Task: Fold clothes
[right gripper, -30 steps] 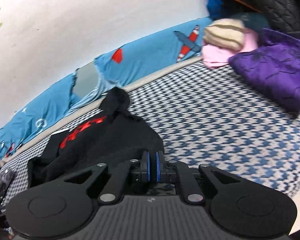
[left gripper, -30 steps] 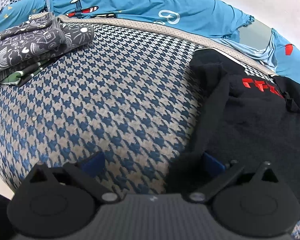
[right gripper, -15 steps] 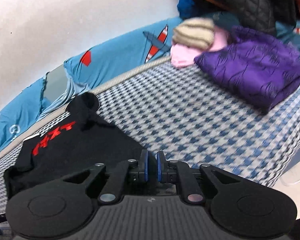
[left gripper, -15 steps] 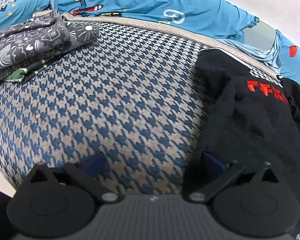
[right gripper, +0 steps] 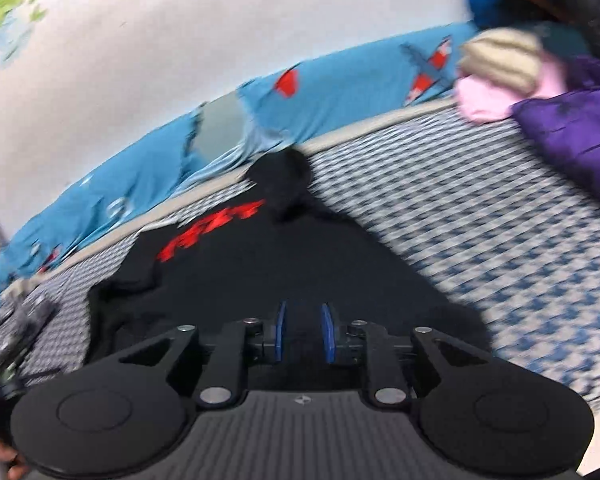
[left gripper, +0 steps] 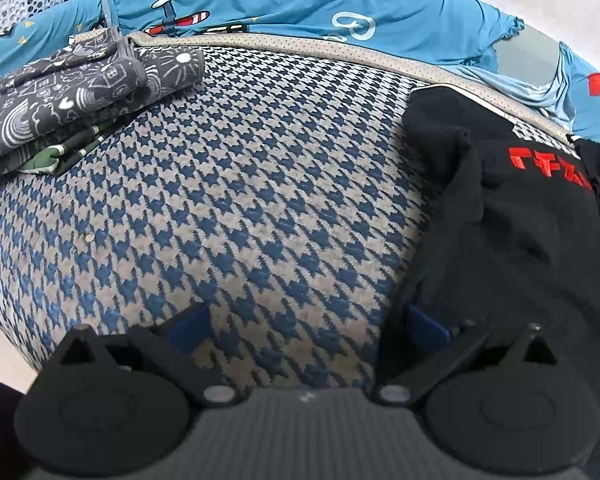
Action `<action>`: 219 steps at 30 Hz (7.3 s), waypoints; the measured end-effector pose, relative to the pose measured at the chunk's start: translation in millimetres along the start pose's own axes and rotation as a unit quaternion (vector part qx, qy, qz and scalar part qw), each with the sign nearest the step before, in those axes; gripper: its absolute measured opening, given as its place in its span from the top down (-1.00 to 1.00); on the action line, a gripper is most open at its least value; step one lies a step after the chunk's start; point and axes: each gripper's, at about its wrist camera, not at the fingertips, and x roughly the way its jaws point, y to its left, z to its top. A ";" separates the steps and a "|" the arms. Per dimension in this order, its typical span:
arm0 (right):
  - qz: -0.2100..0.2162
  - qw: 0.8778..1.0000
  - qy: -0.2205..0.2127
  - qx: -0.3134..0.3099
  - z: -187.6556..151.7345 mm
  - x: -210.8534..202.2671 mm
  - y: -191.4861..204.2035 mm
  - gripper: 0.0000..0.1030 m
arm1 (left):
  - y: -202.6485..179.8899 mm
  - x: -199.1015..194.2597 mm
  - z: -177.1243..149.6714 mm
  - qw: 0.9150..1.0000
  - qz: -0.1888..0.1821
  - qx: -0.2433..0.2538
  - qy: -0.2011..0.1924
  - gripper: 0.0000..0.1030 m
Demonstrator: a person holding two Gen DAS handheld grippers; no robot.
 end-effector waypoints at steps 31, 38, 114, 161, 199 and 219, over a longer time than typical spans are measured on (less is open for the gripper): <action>0.222 0.923 0.105 -0.296 -114.8 34.7 179.5 0.35 | 23.5 0.2 8.5 1.000 -0.009 -0.016 0.012 -1.00; 0.197 0.899 0.080 -0.384 -141.8 39.0 206.4 0.10 | 28.9 0.2 10.5 1.000 -0.017 -0.023 0.013 -0.99; 0.157 0.930 0.129 -0.307 -32.6 72.6 122.9 0.70 | -49.9 61.1 53.9 0.997 0.044 0.047 -0.037 -0.90; 0.021 0.994 0.023 -0.103 113.3 183.8 7.9 0.25 | -46.3 62.3 102.4 1.000 -0.005 0.020 0.004 -0.99; 0.011 0.998 -0.060 -0.034 134.4 200.4 -6.6 0.87 | -70.5 80.5 100.0 0.999 -0.005 0.042 0.030 -0.99; -0.043 0.996 0.083 0.015 113.2 187.6 -81.0 0.76 | -69.8 91.0 98.1 0.998 0.011 0.034 0.045 -1.00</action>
